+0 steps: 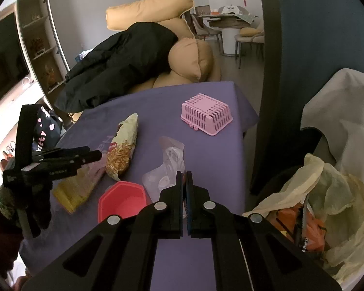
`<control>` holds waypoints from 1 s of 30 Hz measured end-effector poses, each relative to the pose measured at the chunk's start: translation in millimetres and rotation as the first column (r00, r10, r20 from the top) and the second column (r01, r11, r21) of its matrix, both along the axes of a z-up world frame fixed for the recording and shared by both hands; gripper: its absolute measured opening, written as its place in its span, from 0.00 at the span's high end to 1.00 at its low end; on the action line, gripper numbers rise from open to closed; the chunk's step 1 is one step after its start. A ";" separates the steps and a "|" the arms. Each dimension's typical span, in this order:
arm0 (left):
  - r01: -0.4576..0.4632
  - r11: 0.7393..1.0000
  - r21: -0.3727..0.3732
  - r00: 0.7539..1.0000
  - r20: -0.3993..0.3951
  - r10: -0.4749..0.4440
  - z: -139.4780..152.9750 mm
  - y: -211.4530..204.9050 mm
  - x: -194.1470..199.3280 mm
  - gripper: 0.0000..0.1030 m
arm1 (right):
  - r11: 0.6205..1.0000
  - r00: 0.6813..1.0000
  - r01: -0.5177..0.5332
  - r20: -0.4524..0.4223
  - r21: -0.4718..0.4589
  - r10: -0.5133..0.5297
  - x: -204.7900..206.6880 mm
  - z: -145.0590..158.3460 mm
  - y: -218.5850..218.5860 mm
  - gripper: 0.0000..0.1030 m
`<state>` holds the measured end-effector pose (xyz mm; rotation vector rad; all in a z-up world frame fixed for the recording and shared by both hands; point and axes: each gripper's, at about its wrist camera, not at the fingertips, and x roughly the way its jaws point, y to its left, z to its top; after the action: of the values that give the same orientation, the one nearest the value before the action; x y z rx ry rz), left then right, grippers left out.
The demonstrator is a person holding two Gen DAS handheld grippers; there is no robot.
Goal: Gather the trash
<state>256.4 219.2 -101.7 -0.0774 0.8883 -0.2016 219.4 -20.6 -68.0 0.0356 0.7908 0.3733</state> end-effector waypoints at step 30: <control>0.010 0.999 -0.045 1.000 -0.017 -0.011 9.7 -15.1 -21.3 0.82 | 0.999 0.998 -0.004 0.061 0.047 0.001 -26.5 14.4 -23.8 0.96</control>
<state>235.0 204.2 -92.0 -0.1166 0.9015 -0.2314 193.0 -44.4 -53.6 0.0669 0.7213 0.3940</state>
